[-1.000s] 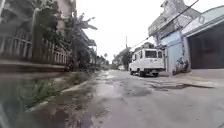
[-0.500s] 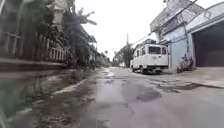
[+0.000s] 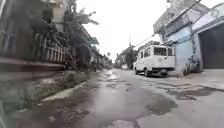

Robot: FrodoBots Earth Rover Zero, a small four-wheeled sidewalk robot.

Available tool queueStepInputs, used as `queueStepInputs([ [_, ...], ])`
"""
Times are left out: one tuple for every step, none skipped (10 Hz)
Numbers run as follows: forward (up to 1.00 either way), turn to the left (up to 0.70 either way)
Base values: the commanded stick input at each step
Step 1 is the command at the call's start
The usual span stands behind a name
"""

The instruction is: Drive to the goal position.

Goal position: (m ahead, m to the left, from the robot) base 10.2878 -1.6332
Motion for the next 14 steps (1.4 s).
queueStepInputs([
  [0.85, 0.00],
  [0.85, 0.00],
  [0.85, 0.00],
  [0.85, 0.00],
  [0.85, -0.02],
  [0.85, -0.08],
  [0.85, -0.20],
  [0.85, -0.23],
  [0.85, -0.22],
  [0.85, -0.21],
  [0.85, -0.09],
  [0.85, 0.00],
  [0.85, 0.00],
  [0.85, 0.00],
])
